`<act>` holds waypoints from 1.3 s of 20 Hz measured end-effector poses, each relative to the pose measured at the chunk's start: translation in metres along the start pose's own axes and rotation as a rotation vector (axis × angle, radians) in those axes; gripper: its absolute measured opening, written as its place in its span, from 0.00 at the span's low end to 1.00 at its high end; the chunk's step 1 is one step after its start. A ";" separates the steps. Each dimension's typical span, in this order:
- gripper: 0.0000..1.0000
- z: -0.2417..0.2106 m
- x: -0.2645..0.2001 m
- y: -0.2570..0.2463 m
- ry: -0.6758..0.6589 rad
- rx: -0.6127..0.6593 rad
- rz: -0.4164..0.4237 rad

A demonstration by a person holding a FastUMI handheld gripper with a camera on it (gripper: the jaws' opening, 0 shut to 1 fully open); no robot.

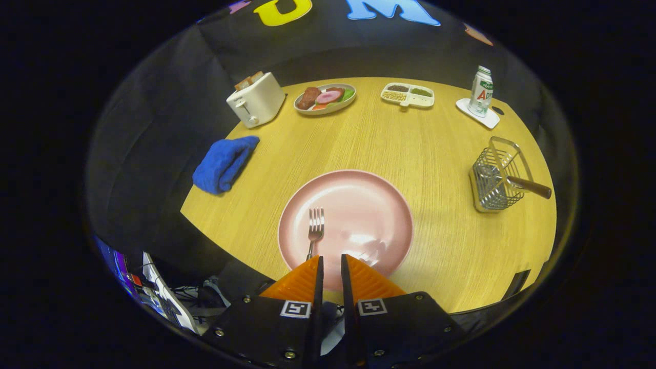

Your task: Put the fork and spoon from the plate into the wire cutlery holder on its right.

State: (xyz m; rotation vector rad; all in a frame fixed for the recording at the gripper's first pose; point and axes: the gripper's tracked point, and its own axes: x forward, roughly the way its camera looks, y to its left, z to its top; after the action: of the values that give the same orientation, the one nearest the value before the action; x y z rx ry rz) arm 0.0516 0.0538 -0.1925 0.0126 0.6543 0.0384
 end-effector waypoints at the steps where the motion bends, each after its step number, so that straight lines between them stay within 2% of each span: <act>1: 0.19 -0.006 0.005 0.005 0.019 -0.016 0.004; 8: 0.19 -0.027 0.038 0.025 0.099 -0.068 0.014; 11: 0.19 -0.030 0.048 0.023 0.120 -0.075 -0.008; 17: 0.19 -0.029 0.055 0.026 0.141 -0.004 0.016; 18: 0.16 -0.027 0.055 0.029 0.151 0.018 0.028; 20: 0.16 -0.024 0.053 0.030 0.145 0.068 0.039; 21: 0.06 -0.026 0.047 0.028 0.164 0.089 0.047; 26: 0.05 -0.024 0.051 0.027 0.151 0.133 0.071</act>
State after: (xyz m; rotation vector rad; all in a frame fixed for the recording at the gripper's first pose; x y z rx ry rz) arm 0.0766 0.0831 -0.2420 0.1626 0.8065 0.0650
